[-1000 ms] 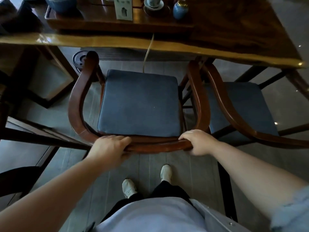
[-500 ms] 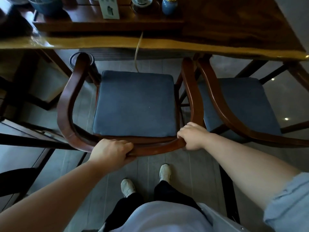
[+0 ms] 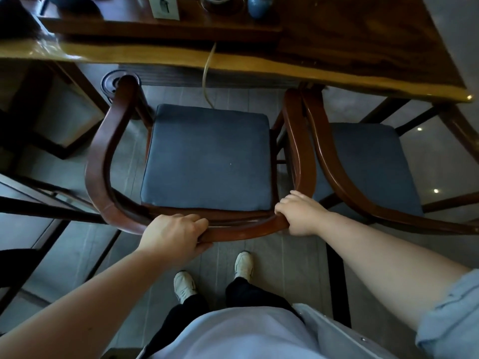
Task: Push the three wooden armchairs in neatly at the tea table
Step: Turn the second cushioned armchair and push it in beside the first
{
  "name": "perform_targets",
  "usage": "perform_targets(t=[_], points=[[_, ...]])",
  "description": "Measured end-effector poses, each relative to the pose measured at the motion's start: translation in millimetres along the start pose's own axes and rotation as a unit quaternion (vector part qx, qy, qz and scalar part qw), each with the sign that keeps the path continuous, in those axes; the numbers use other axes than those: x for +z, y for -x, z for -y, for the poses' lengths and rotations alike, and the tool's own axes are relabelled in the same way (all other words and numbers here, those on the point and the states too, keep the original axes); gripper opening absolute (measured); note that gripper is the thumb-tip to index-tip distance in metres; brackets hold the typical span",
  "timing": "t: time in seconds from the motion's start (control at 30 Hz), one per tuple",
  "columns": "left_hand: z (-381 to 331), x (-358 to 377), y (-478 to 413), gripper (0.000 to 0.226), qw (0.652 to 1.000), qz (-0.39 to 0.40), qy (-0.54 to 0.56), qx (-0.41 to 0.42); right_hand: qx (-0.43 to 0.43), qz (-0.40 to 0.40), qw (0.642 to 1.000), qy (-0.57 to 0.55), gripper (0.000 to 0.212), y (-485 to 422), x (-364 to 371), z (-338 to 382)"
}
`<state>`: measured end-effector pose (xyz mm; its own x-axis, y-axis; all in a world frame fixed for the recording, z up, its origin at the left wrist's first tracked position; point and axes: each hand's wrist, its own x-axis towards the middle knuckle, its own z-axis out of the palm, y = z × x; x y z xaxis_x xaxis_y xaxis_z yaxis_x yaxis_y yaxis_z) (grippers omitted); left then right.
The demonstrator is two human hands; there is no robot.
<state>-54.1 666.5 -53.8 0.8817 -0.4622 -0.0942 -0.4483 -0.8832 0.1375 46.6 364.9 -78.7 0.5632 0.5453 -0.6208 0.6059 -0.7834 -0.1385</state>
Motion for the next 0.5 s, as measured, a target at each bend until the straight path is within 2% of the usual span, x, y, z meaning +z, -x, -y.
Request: perform_targets(t=[0.1, 0.17, 0.23, 0.37, 0.5], points=[[-2, -2, 0, 0.038, 1.0, 0.007, 0.016, -0.016, -0.024, -0.002, 0.999, -0.045, 0.058, 3, -2, 7], [-2, -7, 4, 0.048, 0.999, 0.005, 0.039, -0.03, -0.067, 0.002, 0.996, -0.058, 0.083, 6, -12, 20], [-2, -17, 9, 0.053, 0.996, -0.005, 0.078, -0.051, -0.115, -0.021, 0.991, -0.059, 0.097, 8, -27, 36], [6, -46, 31, 0.047, 0.986, -0.057, 0.073, -0.141, -0.202, -0.072, 0.976, -0.034, 0.092, -1, -66, 69], [16, -64, 71, 0.046, 0.969, -0.045, 0.01, -0.243, -0.275, -0.113, 0.955, 0.019, 0.083, -27, -103, 107]])
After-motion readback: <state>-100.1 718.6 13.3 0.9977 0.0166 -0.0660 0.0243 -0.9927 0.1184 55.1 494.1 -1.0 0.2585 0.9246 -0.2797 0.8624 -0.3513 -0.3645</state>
